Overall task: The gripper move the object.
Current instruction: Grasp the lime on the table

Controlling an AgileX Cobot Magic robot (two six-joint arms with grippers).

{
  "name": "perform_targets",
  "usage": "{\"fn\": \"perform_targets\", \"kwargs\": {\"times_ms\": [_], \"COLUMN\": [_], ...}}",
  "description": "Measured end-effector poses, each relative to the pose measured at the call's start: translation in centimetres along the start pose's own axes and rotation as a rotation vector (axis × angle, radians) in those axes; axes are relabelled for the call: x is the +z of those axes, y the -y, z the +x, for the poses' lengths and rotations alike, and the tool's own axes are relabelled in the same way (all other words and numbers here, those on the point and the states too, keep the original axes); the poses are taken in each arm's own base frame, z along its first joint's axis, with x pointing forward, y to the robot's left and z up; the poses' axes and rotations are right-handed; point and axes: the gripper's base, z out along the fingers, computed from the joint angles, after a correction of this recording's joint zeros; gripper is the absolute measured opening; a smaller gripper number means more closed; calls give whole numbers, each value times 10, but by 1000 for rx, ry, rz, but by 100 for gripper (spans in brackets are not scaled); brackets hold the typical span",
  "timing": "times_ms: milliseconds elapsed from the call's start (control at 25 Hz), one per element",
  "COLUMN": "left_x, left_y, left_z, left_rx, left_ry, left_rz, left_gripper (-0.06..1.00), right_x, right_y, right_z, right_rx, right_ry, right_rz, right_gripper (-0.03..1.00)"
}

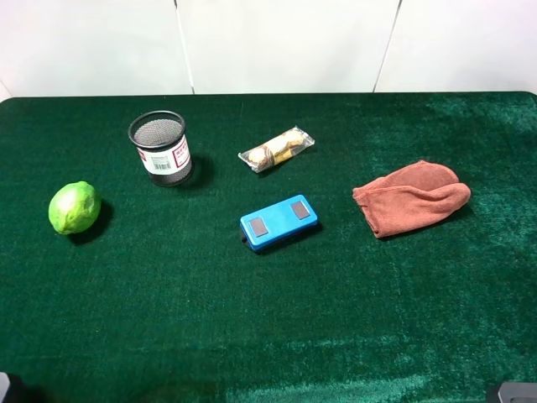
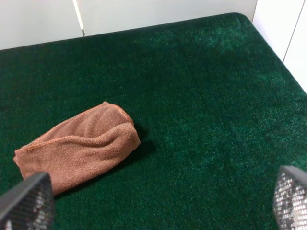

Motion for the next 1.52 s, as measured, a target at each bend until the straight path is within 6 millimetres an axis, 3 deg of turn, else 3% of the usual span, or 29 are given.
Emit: {"fn": "perform_targets", "kwargs": {"times_ms": [360, 800, 1520], "left_x": [28, 78, 190], "left_y": [-10, -15, -6], "left_z": [-29, -54, -86], "left_rx": [-55, -26, 86], "left_ry": [-177, -341, -386], "left_rz": [-91, -134, -62], "left_gripper": [99, 98, 99], "right_x": [0, 0, 0], "right_y": [0, 0, 0], "right_z": [0, 0, 0], "right_rx": [0, 0, 0], "right_ry": [0, 0, 0], "right_rz": [0, 0, 0], "right_gripper": [70, 70, 70]}}
